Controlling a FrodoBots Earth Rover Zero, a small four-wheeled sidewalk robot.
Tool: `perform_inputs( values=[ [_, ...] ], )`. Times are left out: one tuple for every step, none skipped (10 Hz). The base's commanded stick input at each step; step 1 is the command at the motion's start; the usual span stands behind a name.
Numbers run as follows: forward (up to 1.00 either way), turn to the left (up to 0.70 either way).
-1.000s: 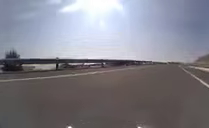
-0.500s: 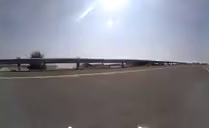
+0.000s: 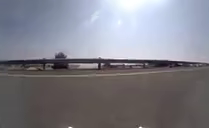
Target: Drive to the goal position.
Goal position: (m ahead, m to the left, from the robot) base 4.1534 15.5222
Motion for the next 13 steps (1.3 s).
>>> perform_inputs(
  values=[
    [0.0, 0.45],
    [0.0, 0.45],
    [0.0, 0.45],
    [0.0, 0.45],
    [0.0, 0.45],
    [0.0, 0.45],
    [0.0, 0.45],
    [0.0, 0.45],
    [0.0, 0.45],
    [0.0, 0.45],
    [0.0, 0.45],
    [0.0, 0.45],
    [0.0, 0.45]
  ],
)
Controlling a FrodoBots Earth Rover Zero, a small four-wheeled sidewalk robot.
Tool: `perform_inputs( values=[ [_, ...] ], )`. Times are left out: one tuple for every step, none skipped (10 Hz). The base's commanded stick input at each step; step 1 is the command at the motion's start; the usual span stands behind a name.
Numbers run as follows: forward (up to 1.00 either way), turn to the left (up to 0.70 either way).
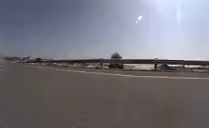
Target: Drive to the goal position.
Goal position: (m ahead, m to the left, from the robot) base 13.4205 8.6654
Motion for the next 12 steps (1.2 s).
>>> perform_inputs(
  values=[
    [0.37, 0.38],
    [0.87, 0.29],
    [1.0, 0.27],
    [1.0, 0.27],
    [1.0, 0.27],
    [1.0, 0.27],
    [1.0, 0.18],
    [1.0, 0.05],
    [1.0, 0.0],
    [1.0, 0.0],
    [1.0, 0.0],
    [1.0, 0.0]
  ],
)
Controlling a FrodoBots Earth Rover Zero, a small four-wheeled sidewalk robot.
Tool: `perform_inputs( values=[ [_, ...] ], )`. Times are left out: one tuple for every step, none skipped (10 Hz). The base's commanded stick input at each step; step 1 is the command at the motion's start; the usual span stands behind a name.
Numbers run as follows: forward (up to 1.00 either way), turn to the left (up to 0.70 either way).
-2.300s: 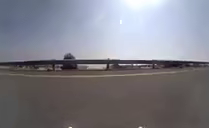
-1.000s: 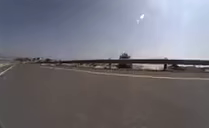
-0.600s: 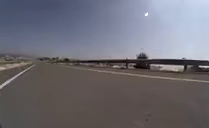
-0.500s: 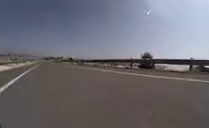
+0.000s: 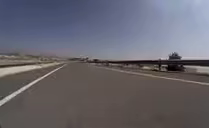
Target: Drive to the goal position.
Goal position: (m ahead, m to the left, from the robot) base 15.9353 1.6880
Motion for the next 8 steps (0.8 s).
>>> perform_inputs(
  values=[
    [1.0, 0.0],
    [1.0, 0.0],
    [1.0, 0.0],
    [1.0, 0.0],
    [1.0, 0.0],
    [1.0, 0.0],
    [1.0, 0.0],
    [1.0, 0.0]
  ],
)
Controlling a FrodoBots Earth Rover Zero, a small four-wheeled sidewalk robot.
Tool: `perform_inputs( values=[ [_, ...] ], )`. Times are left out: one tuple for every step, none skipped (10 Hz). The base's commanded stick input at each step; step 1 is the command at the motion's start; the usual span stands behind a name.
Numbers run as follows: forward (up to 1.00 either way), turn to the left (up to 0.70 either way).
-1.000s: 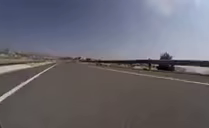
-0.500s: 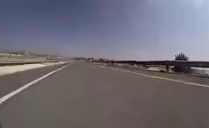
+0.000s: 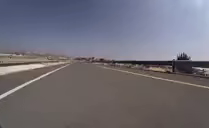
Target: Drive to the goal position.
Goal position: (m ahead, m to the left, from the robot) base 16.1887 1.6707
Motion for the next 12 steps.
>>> perform_inputs(
  values=[
    [1.0, 0.0],
    [1.0, 0.0],
    [1.0, 0.0],
    [1.0, 0.0],
    [1.0, 0.0],
    [1.0, 0.0],
    [1.0, 0.03],
    [1.0, 0.17],
    [1.0, 0.27],
    [1.0, 0.27],
    [1.0, 0.27],
    [1.0, 0.27]
  ],
)
